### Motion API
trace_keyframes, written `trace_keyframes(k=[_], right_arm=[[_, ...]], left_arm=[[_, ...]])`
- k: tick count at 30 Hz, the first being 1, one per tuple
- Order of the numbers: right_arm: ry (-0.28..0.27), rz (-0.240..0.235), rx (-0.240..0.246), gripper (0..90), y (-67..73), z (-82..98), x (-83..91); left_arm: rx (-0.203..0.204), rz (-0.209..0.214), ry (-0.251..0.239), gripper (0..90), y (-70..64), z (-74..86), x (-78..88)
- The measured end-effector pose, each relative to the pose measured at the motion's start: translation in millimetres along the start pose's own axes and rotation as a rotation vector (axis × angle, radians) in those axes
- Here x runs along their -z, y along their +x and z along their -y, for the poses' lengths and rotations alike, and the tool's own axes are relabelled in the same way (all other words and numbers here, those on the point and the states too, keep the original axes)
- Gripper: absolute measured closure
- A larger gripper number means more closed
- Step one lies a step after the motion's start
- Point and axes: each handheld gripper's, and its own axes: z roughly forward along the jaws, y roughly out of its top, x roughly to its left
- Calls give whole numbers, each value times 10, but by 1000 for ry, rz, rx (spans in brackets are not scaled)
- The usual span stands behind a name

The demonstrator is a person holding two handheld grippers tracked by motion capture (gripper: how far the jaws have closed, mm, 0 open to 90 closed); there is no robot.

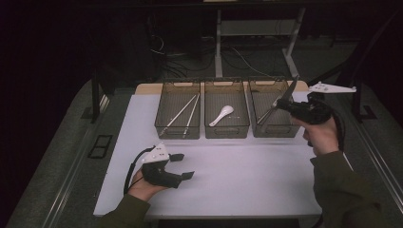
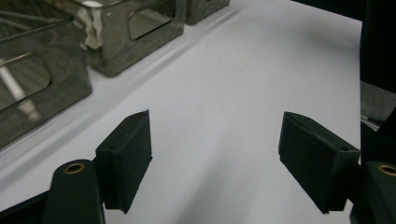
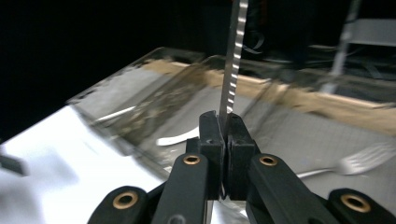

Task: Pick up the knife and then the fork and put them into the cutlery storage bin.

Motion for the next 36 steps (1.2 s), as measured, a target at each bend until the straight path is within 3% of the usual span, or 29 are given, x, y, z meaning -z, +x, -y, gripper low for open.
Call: trace_keyframes(k=[8, 13, 19, 26, 32, 36], right_arm=[[4, 115, -15, 878, -357, -205, 128], [89, 181, -10, 877, -508, -209, 58], [208, 223, -8, 877, -637, -103, -212], [280, 215, 2, 877, -645, -35, -527], [291, 233, 4, 876, -638, -61, -752], [353, 243, 14, 876, -666, 7, -998]], left_arm=[[21, 0, 11, 207, 35, 103, 62], [20, 11, 14, 203, 28, 98, 40], [22, 19, 19, 205, 29, 102, 37], [23, 24, 22, 205, 34, 99, 40], [15, 30, 28, 202, 36, 89, 29], [12, 35, 29, 200, 25, 86, 22]])
